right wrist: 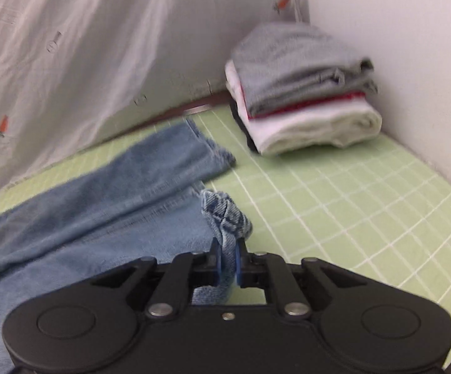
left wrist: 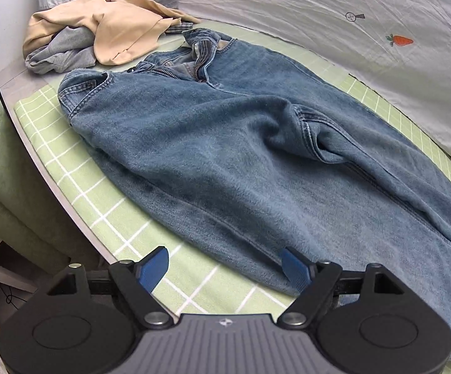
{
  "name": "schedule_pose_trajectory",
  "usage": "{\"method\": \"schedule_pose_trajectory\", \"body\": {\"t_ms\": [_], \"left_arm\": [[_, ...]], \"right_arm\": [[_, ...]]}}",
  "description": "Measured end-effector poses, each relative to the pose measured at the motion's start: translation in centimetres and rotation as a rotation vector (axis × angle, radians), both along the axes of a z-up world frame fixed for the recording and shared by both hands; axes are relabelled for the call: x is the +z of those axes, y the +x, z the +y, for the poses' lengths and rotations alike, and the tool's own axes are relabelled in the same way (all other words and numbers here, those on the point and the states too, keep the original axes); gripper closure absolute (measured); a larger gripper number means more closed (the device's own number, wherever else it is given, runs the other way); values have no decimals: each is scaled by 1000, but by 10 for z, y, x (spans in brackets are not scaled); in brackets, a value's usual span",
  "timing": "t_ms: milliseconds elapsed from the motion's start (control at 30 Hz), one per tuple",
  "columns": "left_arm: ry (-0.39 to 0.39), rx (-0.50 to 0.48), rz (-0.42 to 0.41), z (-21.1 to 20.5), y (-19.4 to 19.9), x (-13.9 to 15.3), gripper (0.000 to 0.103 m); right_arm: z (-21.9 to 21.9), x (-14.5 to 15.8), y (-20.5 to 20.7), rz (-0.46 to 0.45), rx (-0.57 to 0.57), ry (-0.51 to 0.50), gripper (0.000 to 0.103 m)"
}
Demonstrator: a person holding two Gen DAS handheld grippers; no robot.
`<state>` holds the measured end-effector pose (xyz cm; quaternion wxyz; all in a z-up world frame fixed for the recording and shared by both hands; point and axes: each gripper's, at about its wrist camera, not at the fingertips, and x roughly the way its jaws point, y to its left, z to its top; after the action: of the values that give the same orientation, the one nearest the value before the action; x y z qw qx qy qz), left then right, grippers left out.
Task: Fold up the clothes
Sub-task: 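Grasp the leg hem with the right tool, straighten it, and release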
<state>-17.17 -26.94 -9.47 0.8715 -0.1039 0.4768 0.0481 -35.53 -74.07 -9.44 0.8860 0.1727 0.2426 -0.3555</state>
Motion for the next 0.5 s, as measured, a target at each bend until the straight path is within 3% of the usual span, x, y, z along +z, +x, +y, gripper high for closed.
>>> {"method": "schedule_pose_trajectory", "body": {"t_ms": [67,133,167,267,333,500], "left_arm": [[5,4,-31,-3,2,6,22],[12,-4,-55,-6,4,9,22],[17,-13,-62,-8,6,9,22],[48,-69,-40,-20,17,3,22],[56,-108,-22,-25,23,-1,22],[127,-221,16,-44,37,-15,22]], "right_arm": [[17,35,-26,-65,-19,-86,95],[18,47,-50,-81,-74,-90,95],[12,41,-59,-58,-101,-66,95],[-4,-10,-68,154,-140,14,94],[-5,-36,-77,221,-156,71,94],[-2,-36,-86,189,-199,96,94]]}}
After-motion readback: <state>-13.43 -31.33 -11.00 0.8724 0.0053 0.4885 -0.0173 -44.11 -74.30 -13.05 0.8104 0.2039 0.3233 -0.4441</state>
